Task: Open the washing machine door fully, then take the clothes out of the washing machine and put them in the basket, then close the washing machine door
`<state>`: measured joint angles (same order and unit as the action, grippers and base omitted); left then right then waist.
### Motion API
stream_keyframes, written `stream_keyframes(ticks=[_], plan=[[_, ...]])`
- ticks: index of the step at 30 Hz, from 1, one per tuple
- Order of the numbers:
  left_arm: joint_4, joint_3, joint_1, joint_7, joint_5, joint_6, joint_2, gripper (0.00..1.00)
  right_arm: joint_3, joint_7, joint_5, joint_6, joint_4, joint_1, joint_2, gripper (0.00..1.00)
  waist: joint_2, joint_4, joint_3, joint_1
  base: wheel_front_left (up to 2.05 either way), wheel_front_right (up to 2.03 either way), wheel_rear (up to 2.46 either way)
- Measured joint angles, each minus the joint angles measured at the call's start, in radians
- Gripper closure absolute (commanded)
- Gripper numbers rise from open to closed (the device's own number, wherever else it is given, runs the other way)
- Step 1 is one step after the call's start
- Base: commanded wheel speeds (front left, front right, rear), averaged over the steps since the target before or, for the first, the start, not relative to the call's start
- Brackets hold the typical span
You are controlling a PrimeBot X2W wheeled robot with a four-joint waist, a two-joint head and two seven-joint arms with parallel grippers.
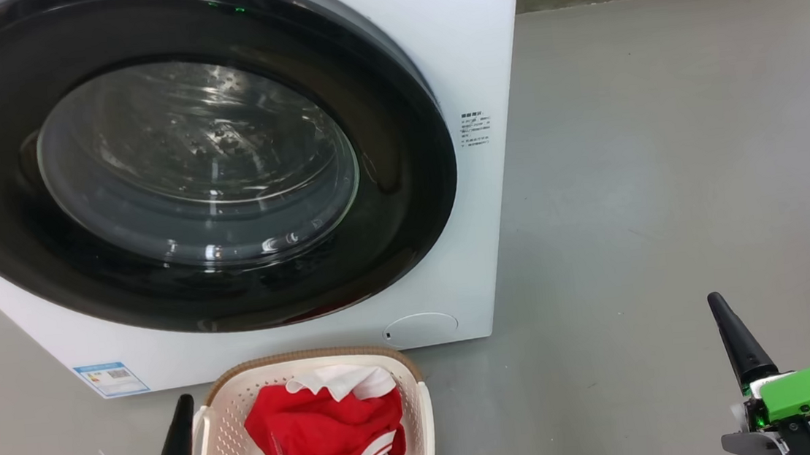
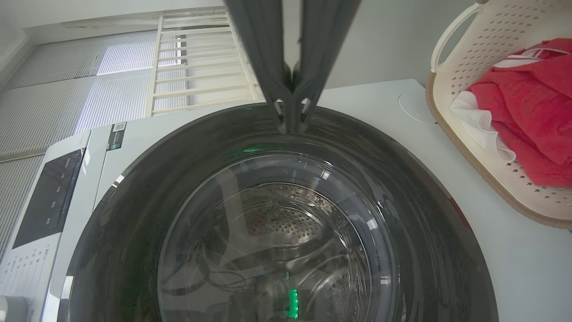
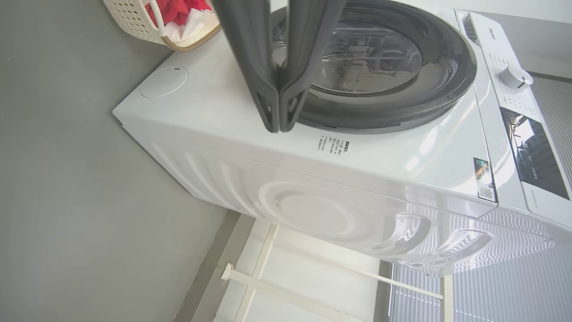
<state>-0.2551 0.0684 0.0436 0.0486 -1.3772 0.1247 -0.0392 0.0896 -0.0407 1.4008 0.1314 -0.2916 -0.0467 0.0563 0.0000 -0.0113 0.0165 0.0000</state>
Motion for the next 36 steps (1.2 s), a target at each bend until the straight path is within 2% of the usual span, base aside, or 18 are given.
stream_keyframes(ticks=[20, 36], plan=[[-0.01, 0.005, 0.023, 0.056, -0.219, 0.0, 0.0, 1.0, 0.028, -0.058, 0.196, 0.0, 0.015, -0.015, -0.004, 1.0, 0.0, 0.011, -0.013, 0.0, 0.0, 0.0, 0.0], [-0.011, 0.006, 0.023, 0.057, -0.226, 0.0, 0.0, 1.0, 0.03, -0.061, 0.211, 0.0, 0.017, -0.019, -0.005, 1.0, 0.0, 0.011, -0.013, 0.0, 0.0, 0.0, 0.0]])
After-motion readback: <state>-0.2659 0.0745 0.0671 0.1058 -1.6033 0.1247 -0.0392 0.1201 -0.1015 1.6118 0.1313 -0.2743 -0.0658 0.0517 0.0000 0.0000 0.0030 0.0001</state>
